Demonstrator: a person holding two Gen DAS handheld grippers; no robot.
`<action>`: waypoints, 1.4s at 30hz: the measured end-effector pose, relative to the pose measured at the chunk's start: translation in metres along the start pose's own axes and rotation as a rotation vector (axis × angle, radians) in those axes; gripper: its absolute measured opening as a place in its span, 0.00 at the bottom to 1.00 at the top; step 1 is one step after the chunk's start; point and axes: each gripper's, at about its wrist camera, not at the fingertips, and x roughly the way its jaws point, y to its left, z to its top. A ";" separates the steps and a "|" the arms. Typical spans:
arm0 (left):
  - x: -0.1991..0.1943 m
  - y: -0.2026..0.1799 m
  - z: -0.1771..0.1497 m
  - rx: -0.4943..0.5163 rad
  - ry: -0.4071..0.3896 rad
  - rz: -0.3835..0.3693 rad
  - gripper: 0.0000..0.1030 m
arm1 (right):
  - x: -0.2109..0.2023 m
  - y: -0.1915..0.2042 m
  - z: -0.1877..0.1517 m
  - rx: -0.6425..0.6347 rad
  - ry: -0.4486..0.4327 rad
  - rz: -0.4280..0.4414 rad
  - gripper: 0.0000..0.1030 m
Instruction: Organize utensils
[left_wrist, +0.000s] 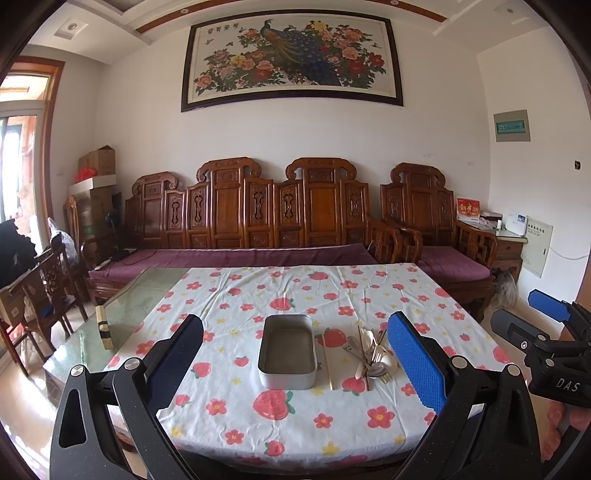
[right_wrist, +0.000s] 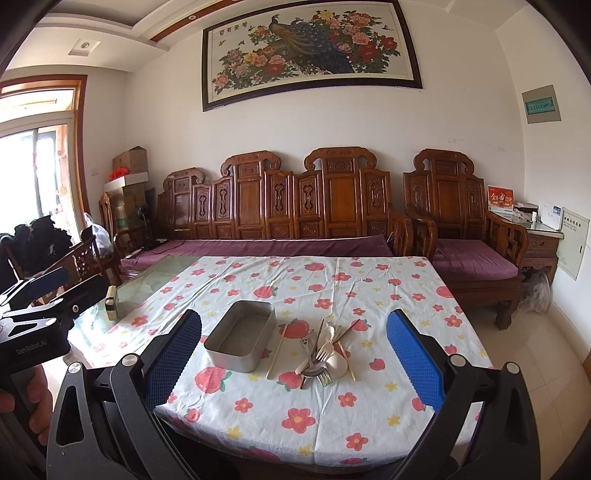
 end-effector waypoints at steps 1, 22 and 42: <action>0.000 0.001 -0.001 -0.003 0.000 -0.001 0.94 | 0.000 0.000 0.000 0.000 -0.001 0.000 0.98; -0.003 -0.006 -0.004 0.003 0.006 -0.006 0.94 | -0.009 -0.010 0.002 0.019 -0.004 0.003 0.98; 0.075 -0.009 -0.023 0.055 0.141 -0.073 0.94 | 0.058 -0.036 -0.021 0.002 0.075 -0.019 0.98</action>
